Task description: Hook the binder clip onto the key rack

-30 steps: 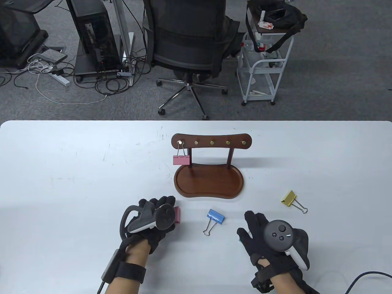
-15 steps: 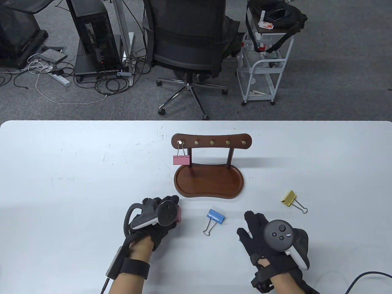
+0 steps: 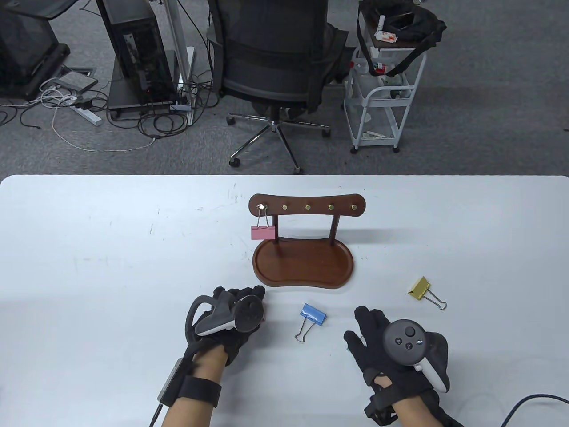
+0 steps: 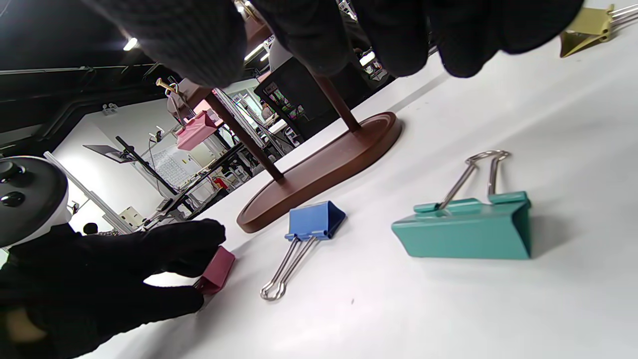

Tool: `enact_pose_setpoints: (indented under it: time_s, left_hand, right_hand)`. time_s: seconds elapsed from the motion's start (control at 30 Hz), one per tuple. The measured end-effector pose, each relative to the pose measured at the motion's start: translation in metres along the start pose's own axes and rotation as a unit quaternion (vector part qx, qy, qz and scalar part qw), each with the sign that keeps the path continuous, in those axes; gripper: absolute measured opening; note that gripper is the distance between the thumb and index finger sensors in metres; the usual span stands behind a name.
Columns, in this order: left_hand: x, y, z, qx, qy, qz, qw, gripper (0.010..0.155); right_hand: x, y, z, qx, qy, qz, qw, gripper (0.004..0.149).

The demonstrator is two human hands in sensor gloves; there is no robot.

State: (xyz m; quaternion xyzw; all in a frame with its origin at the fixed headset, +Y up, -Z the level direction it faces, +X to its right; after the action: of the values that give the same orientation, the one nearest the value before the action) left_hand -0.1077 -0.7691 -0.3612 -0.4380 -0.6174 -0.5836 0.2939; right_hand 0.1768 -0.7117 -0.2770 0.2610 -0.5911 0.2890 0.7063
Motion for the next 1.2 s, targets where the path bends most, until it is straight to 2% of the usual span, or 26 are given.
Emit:
enact_pose_setpoints:
  time_s: [0.27,0.5,0.6,0.87,1.2]
  left_hand:
    - [0.005,0.008,0.012,0.005,0.020,-0.006,1.000,0.083]
    - [0.018,0.024,0.041,0.010,0.053,-0.012,0.998,0.083]
    - [0.025,0.032,0.053,0.026,0.048,-0.013,0.998,0.082]
    - [0.044,0.057,0.079,0.043,0.099,-0.032,0.994,0.081]
    - [0.065,0.087,0.094,0.039,0.157,-0.062,0.985,0.079]
  right_hand:
    - [0.000,0.000,0.001,-0.001,0.002,-0.001,1.000,0.073]
    - [0.000,0.001,0.001,-0.002,0.002,-0.004,1.000,0.073]
    - [0.002,0.005,-0.002,-0.003,-0.013,-0.021,1.000,0.073]
    - [0.004,0.011,-0.004,0.000,-0.028,-0.043,0.999,0.072]
    - [0.006,0.018,-0.004,-0.006,-0.034,-0.083,0.996,0.071]
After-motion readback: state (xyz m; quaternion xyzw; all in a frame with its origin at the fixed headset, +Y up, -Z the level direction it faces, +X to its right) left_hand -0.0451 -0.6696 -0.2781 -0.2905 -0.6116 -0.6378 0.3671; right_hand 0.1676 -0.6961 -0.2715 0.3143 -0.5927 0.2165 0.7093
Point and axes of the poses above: the tracker on the back of each hand, its own y axis roughly to the thumb side, its own x axis roughly from the fingertips to the wrist, z = x × y, the point moved 5 cm from there along -x, roughly from the wrist to the fingertips, and after that the axes turned 8 degrees about -x, right-handed, at the moved point
